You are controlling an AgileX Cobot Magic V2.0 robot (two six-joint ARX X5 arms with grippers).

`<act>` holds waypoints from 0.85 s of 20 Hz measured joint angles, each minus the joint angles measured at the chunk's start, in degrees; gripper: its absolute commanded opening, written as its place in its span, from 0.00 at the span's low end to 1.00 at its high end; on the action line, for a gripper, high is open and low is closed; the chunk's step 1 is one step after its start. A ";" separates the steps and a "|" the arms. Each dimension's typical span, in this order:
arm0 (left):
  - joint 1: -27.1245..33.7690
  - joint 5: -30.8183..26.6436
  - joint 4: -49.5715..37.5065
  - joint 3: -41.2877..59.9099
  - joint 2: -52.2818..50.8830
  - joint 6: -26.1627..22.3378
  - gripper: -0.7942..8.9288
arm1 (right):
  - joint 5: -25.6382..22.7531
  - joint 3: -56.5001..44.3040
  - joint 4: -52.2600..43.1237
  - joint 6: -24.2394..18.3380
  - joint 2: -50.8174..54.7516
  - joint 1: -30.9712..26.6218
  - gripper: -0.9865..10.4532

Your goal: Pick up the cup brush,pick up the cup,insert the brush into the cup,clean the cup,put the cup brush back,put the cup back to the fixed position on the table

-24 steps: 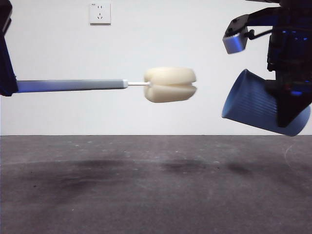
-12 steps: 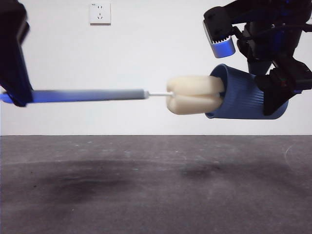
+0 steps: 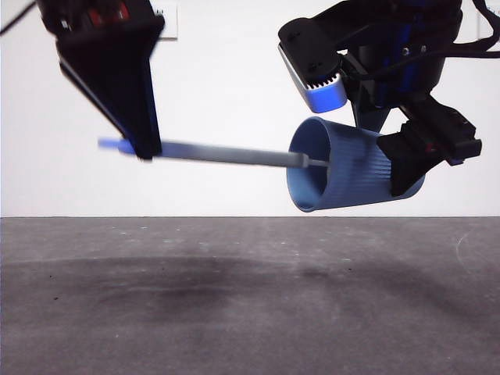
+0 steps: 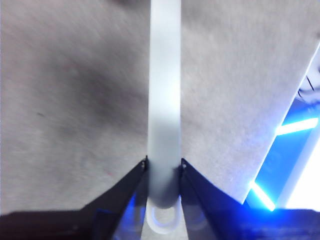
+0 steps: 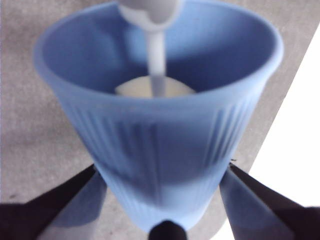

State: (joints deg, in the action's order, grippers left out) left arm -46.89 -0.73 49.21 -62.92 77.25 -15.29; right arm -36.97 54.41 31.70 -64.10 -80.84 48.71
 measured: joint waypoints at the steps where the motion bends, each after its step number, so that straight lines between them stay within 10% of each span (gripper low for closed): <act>1: -0.02 0.17 0.07 0.00 1.18 0.26 0.07 | -0.35 0.00 0.04 -0.02 -0.04 0.28 0.08; 17: 0.63 -5.79 22.08 0.02 -11.85 1.70 0.07 | 0.57 0.00 0.35 1.79 -0.09 1.90 0.08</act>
State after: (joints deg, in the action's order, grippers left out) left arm -46.26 -6.52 71.29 -62.89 65.41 -13.58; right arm -36.40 54.41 32.05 -62.30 -80.93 50.61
